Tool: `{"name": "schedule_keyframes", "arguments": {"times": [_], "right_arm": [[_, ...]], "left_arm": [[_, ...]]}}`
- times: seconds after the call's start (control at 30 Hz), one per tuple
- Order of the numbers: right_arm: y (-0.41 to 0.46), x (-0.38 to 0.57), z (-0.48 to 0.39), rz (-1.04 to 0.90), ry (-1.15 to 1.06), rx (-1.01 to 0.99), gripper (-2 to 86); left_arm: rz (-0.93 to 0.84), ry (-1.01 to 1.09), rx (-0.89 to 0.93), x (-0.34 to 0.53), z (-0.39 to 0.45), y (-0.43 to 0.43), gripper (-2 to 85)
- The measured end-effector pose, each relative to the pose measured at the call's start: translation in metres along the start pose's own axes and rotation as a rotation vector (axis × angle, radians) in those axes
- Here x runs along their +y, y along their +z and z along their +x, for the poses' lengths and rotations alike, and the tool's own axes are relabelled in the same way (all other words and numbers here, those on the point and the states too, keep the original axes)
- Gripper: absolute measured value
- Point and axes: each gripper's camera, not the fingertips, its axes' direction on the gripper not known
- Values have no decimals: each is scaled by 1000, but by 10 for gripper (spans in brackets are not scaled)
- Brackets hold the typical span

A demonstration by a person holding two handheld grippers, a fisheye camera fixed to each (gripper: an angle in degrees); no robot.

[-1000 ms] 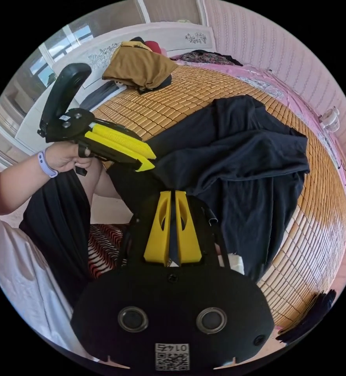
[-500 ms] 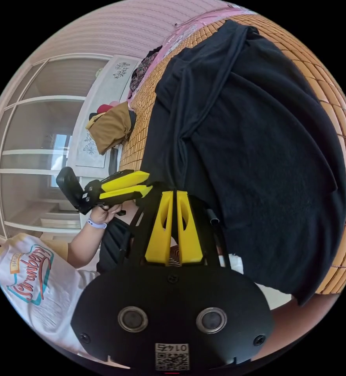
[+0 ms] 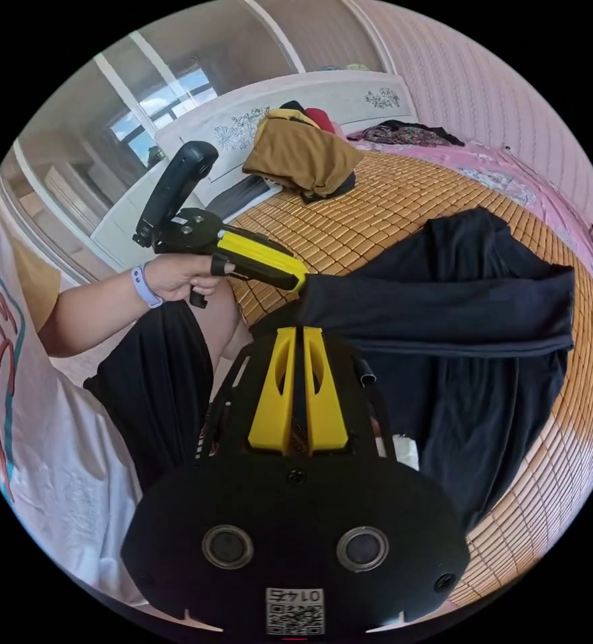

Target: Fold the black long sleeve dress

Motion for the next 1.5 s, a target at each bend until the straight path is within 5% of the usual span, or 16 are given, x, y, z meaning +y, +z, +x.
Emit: {"name": "schedule_keyframes", "arguments": {"times": [0.27,0.6,0.8,1.0,1.17,1.5], "right_arm": [[0,21,21,-178,67,-57,51],[-99,-12,171,104,263,406,65],[-105,-43,282,175,550,447,110],[-100,-69,330,124,560,459,57],[-112,-72,340,131,581,415,0],[-231,-25,260,429,487,366,-5]], "left_arm": [[-64,-49,44,-14,-32,-7,52],[164,4,128,-176,-97,-28,46],[161,-95,126,-287,-132,12,52],[137,-236,115,-350,-160,52,91],[53,-258,7,-373,-162,70,17],[343,38,90,-306,-122,-52,-10]]}}
